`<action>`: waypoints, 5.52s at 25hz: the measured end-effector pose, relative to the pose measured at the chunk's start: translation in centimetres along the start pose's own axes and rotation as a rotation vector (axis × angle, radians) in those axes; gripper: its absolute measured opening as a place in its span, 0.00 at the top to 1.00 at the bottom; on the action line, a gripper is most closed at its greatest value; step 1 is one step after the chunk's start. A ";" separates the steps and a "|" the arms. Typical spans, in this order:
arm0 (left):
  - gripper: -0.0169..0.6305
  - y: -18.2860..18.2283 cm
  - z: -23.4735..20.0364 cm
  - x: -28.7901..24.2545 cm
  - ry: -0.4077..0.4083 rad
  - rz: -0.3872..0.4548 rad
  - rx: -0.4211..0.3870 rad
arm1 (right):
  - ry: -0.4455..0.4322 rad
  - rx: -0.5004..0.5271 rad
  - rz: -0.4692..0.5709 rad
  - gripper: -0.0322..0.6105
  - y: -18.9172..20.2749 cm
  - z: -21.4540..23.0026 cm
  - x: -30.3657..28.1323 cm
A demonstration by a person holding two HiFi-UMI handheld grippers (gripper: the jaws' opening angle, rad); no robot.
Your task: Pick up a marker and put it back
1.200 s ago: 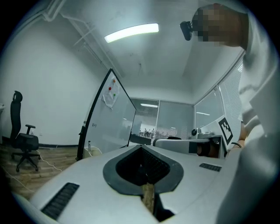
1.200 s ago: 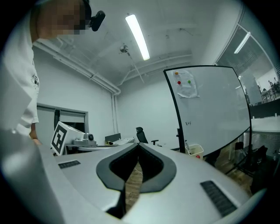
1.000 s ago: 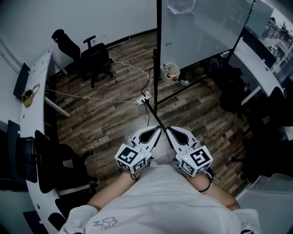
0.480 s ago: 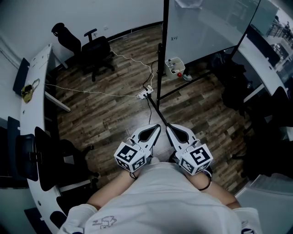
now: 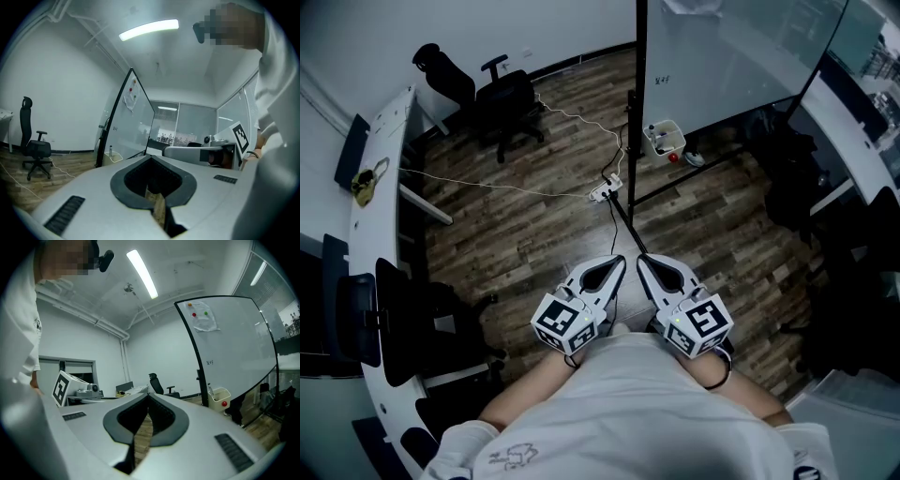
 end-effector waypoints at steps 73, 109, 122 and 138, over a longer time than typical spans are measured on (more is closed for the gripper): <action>0.96 1.4 -24.2 -30.0 0.059 -0.081 -0.007 | 0.104 0.130 -0.165 0.93 -0.9 31.4 -22.8; 0.96 3.6 -27.9 -31.0 0.004 -0.163 0.023 | 0.095 0.160 -0.429 0.78 3.1 32.9 -27.6; 0.96 3.3 -27.9 -31.2 0.024 -0.162 0.015 | 0.159 0.208 -0.416 0.84 2.3 33.2 -27.5; 0.96 0.6 -26.8 -32.7 0.137 -0.090 -0.037 | 0.254 0.242 -0.273 0.84 -1.8 33.1 -25.4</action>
Point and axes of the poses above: the fingertips, and each gripper's own axes: x backward along the fingers, z to its right, y out of its underside, the point moved 9 cm from there along x, backward along the fingers, and after that the axes turned 8 degrees about z, right-handed, at the moved point
